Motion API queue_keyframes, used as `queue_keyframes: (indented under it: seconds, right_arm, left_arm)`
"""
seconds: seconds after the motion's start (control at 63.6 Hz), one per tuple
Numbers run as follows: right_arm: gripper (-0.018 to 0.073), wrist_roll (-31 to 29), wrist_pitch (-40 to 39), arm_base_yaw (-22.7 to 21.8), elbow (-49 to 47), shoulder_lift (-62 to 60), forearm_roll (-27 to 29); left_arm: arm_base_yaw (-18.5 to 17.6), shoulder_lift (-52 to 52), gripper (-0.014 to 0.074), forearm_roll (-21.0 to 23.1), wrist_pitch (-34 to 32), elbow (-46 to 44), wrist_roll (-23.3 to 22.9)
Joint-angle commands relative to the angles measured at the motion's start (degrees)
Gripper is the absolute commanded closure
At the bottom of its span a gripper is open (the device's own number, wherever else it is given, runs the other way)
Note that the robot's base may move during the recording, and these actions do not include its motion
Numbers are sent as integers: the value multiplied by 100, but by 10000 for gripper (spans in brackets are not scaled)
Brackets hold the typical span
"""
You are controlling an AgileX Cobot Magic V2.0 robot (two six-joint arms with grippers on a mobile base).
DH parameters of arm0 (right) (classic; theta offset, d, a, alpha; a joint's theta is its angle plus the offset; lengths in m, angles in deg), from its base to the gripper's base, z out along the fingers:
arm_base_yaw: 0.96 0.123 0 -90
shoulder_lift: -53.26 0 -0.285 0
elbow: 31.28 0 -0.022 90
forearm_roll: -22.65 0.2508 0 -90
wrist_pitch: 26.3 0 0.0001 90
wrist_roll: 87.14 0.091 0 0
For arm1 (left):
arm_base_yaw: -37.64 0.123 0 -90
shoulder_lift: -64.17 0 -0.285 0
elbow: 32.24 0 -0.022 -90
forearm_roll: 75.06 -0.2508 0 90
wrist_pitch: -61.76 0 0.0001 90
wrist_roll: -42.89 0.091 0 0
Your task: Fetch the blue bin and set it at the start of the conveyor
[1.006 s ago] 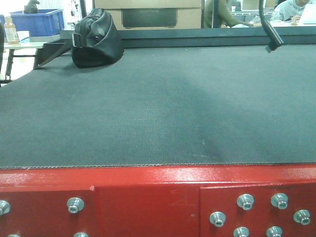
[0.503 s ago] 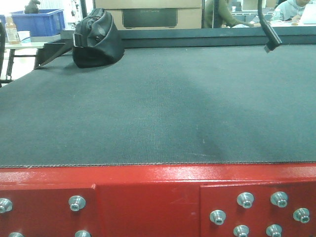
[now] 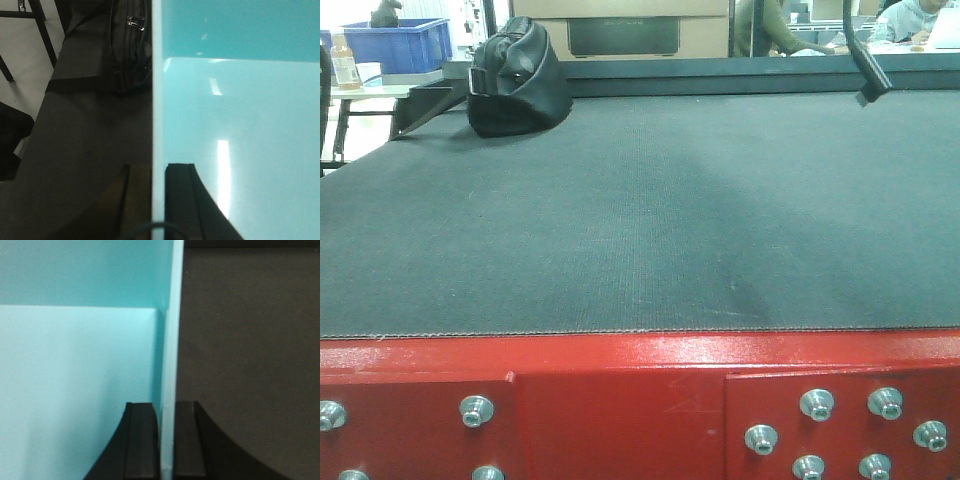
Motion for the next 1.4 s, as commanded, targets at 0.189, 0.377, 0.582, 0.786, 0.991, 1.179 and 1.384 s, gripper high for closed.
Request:
queue_keyframes:
  seconds: [0.189, 0.377, 0.582, 0.786, 0.991, 1.179, 1.384]
  right_arm:
    - [722, -50, -225, 34, -39, 47, 121]
    - [722, -50, -665, 23, 371, 321, 310]
    - [722, -28, -1597, -259, 1552, 326, 941]
    - [722, 40, -2666, -504, 2704, 326, 965]
    - [722, 40, -3574, -502, 3451, 455, 965]
    - [722, 40, -3650, -511, 3440, 832, 965]
    - [651, 49, -3753, -540, 3427, 922, 965]
  left_arm:
    - [-77, 47, 708, 851, -219, -50, 16]
    - [-77, 491, 708, 912, 64, -38, -5]
    - [-44, 809, 708, 1012, -455, 436, -71]
    - [-32, 1138, 708, 1128, -1217, 1061, -71]
    - [-22, 1525, 708, 1142, -1500, 1268, -221]
    - [-22, 1844, 708, 1142, -1436, 1268, -221]
    - [-33, 1930, 704, 1140, -1270, 1268, -221]
